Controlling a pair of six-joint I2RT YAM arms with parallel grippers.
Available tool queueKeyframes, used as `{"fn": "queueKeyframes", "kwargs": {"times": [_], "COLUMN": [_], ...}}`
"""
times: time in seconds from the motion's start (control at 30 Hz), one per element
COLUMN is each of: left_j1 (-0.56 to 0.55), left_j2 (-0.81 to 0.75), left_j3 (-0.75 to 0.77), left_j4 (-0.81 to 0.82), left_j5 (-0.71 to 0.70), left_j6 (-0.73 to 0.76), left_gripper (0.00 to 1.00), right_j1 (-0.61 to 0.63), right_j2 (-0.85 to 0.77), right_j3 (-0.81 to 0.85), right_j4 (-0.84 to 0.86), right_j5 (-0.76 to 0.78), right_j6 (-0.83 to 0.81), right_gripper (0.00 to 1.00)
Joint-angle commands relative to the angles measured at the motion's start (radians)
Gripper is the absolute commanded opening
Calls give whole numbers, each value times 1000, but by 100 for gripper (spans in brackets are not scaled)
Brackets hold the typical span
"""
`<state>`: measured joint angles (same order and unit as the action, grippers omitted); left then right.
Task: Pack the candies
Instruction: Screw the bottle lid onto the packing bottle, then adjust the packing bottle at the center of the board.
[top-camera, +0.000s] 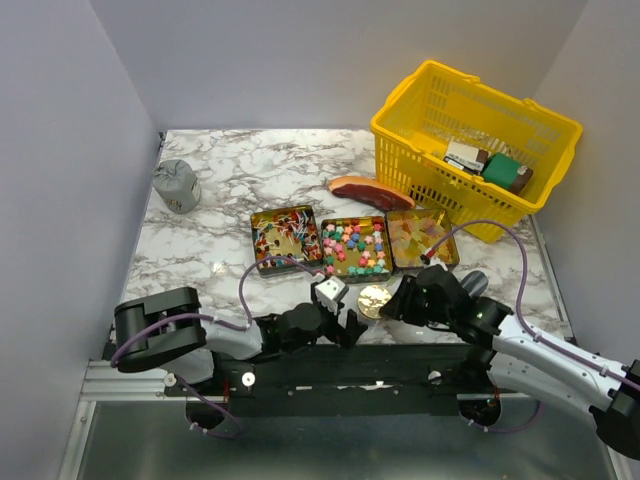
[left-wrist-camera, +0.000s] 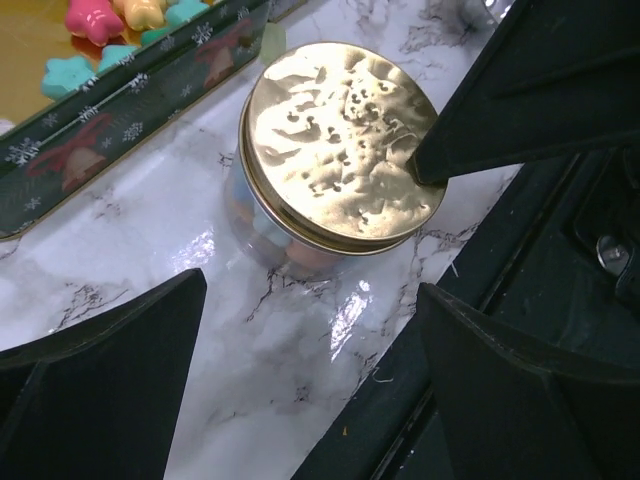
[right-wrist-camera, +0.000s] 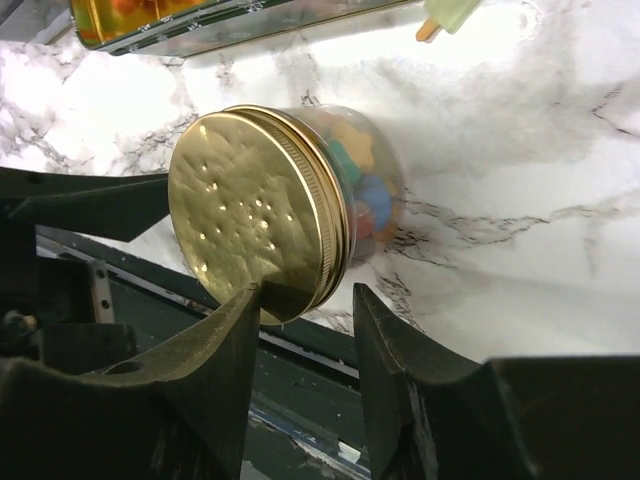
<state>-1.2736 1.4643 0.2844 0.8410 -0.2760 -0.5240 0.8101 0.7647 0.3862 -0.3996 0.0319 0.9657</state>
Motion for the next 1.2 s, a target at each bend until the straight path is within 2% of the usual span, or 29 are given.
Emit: {"fn": "queueKeyframes", "kwargs": {"times": [0.0,0.2,0.4,0.77,1.0,1.17], "left_j1": [32,101,118,120,120,120], "left_j2": [-131,-208,-159,-116,-102,-38], "left_j3": [29,70,117,101,110,145], "left_j4": [-206,-341,-385,-203,-209,-298], "left_j5": [-5,15,20,100,86,38], "left_j6": [-73,-111,-129,-163,-160,-156], "left_gripper": [99,91,79,84,85,77], "right_j1": [4,4,4,4,4,4], "right_j2": [-7,-1,-1,62,102,91], "right_j3": [46,65,72,36,16,8], "right_j4": [-111,-123,-122,-61,-28,-21], "right_j5": [89,123,140,82,54,45], "right_j6": [-30,-41,-51,-76,-71,-70], "right_gripper": [49,49,49,47,43,41]}}
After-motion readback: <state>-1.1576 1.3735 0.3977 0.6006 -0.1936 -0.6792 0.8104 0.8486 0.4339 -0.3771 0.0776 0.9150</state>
